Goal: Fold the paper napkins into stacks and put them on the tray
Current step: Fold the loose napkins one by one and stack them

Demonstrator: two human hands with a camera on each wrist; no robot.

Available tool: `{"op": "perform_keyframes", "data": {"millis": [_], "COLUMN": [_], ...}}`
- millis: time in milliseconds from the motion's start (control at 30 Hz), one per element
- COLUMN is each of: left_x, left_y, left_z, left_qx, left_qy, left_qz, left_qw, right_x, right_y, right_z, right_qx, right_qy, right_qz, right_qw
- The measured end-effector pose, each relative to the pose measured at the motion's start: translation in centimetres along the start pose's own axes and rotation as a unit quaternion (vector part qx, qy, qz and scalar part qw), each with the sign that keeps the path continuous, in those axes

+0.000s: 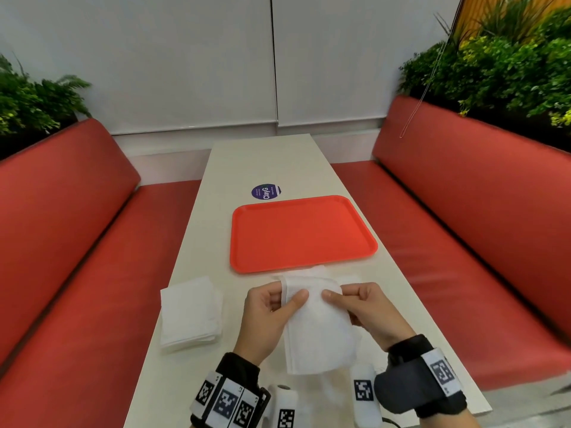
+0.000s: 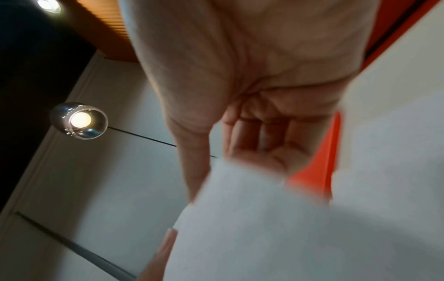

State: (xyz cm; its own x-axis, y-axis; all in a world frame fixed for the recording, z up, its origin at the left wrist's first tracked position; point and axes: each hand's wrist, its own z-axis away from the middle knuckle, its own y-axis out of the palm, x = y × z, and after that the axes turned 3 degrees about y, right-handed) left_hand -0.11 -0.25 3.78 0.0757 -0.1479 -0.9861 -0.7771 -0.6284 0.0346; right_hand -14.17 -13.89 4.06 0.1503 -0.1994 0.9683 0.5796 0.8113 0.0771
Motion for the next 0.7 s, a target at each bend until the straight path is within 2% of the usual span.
{"op": "perform_keyframes", "data": {"millis": [200,333,533,700], "left_x": [-0.6,-1.1,-1.7,-1.3], "left_y": [-1.9,-3.3,-4.5,-5.4], "left_z": [0.7,1.2,2.4,3.7], "left_qx": [0.007,0.017,0.012,-0.053], "left_qy": [0.019,0.048,0.03,0.058], "left_qz": [0.007,0.008,-0.005,-0.103], "left_qw": [1.0,0.999,0.999,0.992], "right_x": [-1.1,-2.1,-1.7,-1.2], "right_y": [1.1,2.0,3.8,5.3], "right_z": [-0.9,-1.3,-1.5,-1.2], "right_qx": [-0.023,0.006,0.031,0.065], "right_qy": [-0.056,-0.069,-0.064,-0.035], "right_qz": [-0.076,-0.129,-0.064,-0.065], "right_qw": [0.995,0.989,0.995,0.995]}}
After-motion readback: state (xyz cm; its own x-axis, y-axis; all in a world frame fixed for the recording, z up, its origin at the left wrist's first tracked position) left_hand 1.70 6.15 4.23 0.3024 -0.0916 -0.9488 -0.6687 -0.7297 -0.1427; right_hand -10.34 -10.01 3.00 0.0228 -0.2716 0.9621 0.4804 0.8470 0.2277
